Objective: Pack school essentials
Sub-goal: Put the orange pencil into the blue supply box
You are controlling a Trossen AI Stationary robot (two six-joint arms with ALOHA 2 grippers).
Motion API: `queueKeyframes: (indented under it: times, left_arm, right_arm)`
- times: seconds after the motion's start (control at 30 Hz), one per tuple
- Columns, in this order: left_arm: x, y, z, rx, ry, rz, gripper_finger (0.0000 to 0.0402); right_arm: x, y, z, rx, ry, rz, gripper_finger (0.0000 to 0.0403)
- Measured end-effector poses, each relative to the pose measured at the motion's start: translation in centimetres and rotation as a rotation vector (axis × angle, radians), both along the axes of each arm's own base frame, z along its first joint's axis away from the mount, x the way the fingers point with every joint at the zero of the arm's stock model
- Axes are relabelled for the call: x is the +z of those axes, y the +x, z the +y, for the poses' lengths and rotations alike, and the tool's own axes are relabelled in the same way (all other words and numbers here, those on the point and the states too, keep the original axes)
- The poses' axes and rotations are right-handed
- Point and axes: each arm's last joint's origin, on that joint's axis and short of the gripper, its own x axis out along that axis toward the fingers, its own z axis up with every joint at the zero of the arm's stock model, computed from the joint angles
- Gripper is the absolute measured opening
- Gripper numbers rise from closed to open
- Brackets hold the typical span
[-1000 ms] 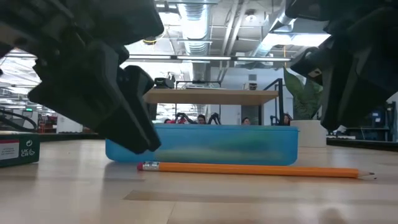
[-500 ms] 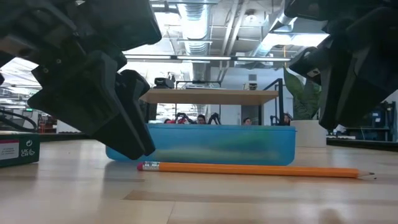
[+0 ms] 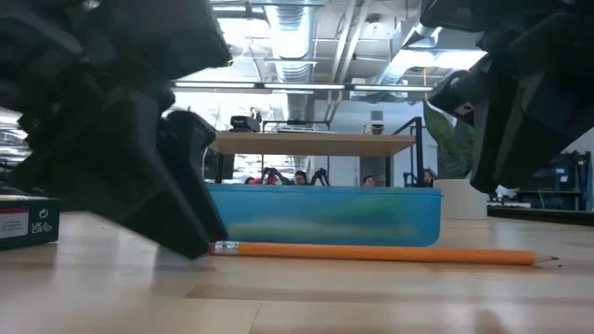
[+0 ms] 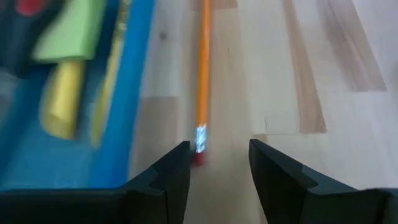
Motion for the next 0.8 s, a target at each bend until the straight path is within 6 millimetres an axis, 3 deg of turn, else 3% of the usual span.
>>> queueKeyframes:
  times: [0.8]
  left_arm:
    - [-0.27,0.55,0.21,0.040,-0.030,-0.030,0.0151]
  right_arm:
    - [0.11,0.40,-0.32,0.007,-0.003,-0.021,0.0098]
